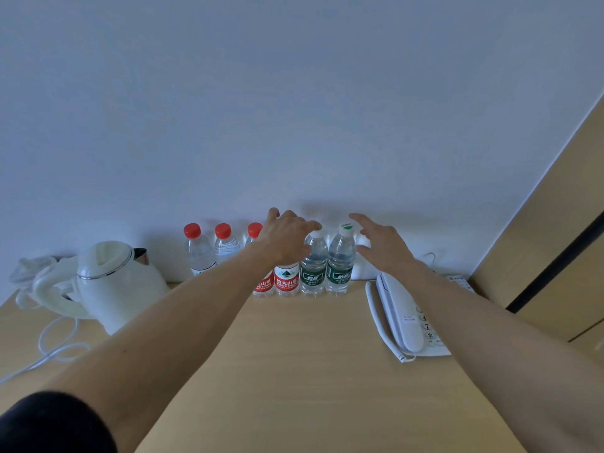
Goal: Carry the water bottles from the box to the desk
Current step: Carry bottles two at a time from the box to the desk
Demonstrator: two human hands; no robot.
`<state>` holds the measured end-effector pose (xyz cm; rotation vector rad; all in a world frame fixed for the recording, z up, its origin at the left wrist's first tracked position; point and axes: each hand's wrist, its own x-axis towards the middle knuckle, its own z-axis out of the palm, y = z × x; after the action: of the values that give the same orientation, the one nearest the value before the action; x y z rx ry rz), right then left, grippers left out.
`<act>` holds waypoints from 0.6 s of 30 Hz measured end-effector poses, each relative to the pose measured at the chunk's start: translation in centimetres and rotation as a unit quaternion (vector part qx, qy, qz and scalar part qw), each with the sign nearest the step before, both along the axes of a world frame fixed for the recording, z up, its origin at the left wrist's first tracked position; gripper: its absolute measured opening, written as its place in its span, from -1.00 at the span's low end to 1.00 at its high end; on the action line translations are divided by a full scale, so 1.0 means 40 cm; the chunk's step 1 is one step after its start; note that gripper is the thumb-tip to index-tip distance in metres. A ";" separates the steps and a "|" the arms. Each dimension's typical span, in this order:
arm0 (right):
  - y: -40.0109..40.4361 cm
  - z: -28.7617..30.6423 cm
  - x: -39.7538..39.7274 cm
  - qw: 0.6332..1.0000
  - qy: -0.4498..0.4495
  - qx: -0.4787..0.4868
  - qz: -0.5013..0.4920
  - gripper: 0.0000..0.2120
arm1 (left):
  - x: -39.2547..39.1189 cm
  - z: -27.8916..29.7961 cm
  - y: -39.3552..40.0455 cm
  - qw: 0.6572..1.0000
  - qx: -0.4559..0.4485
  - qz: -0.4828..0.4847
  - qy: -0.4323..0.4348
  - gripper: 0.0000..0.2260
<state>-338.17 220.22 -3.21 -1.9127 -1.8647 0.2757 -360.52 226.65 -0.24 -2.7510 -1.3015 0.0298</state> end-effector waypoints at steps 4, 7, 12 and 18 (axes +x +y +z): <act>0.037 0.008 -0.011 1.000 0.020 0.004 -0.016 -0.48 | 0.017 -0.003 0.008 1.000 0.015 0.001 -0.008 -0.61; 0.052 0.003 -0.029 0.999 0.032 0.002 -0.027 -0.58 | 0.032 -0.011 0.015 0.999 0.017 0.014 -0.032 -0.65; 0.070 -0.004 -0.035 0.998 0.032 -0.002 -0.045 -0.69 | 0.060 -0.018 0.022 0.995 0.030 0.056 -0.075 -0.73; 0.076 0.002 -0.031 0.998 0.037 -0.011 -0.051 -0.72 | 0.088 -0.007 0.033 0.991 0.026 0.093 -0.091 -0.75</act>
<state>-339.42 223.26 -3.12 -1.9761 -1.7173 0.3312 -357.01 227.96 -0.53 -2.6310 -1.5759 -0.2435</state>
